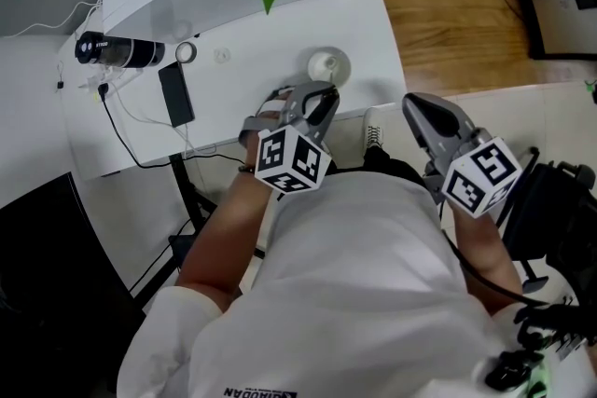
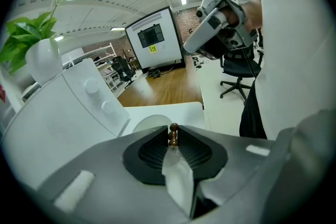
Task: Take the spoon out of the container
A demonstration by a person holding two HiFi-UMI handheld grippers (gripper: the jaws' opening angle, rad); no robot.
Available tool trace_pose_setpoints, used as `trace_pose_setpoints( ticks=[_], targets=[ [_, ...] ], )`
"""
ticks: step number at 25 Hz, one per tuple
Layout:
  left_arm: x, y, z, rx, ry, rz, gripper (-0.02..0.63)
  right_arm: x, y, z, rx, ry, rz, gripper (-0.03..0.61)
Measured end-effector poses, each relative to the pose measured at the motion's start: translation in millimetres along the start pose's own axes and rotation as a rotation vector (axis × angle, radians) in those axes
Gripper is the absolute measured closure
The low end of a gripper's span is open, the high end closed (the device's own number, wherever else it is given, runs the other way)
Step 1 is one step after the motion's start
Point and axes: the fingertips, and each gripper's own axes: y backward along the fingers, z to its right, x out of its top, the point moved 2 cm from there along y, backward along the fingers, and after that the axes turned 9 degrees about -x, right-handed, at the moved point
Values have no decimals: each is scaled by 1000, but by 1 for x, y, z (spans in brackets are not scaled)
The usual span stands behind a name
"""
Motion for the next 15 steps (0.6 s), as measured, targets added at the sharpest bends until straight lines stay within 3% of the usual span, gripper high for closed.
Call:
trace_pose_setpoints(
  ticks=[10,15],
  targets=[
    [4,11,-8,31,57,44,557,4,-6,-5,22,13,-2,571],
    [10,21,-14,41,157,118,558,7,-9,-7,36,26,-4,572]
  ],
)
